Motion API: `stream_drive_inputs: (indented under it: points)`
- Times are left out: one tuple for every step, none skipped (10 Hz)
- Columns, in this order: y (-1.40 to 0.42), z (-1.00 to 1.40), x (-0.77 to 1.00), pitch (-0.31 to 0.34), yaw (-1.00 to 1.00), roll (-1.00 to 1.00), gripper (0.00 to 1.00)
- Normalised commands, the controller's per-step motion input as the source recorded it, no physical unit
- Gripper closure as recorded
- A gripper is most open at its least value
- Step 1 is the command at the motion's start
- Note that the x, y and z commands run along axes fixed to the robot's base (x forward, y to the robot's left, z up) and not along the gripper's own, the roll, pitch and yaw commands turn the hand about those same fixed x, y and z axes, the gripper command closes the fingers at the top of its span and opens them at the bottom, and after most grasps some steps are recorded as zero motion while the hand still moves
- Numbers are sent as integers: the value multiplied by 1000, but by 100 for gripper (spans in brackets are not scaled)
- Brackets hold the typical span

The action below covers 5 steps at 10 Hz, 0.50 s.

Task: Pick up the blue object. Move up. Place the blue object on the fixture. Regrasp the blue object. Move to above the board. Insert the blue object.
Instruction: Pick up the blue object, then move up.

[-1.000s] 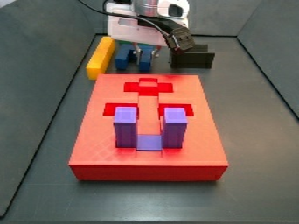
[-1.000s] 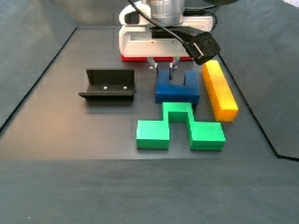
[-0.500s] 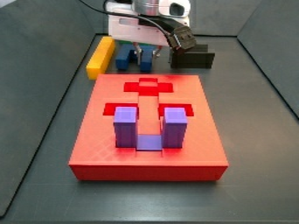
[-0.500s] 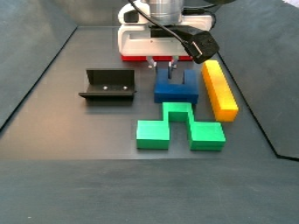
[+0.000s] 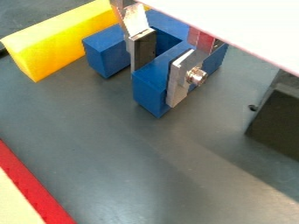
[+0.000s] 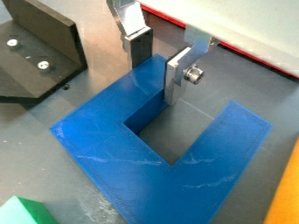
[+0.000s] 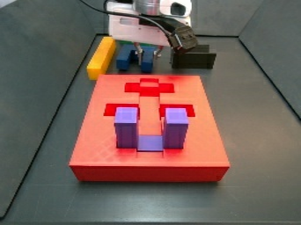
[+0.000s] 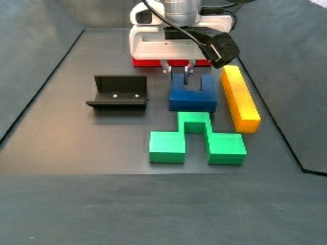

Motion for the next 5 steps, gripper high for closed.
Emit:
stream_drive_inputs:
  points:
    - [0,0,0,0,0,0,100]
    - [0,0,0,0,0,0,100]
    - [0,0,0,0,0,0,100]
    - [0,833,0,0,0,0,100]
    - [82,754,18,22,34,-4,100]
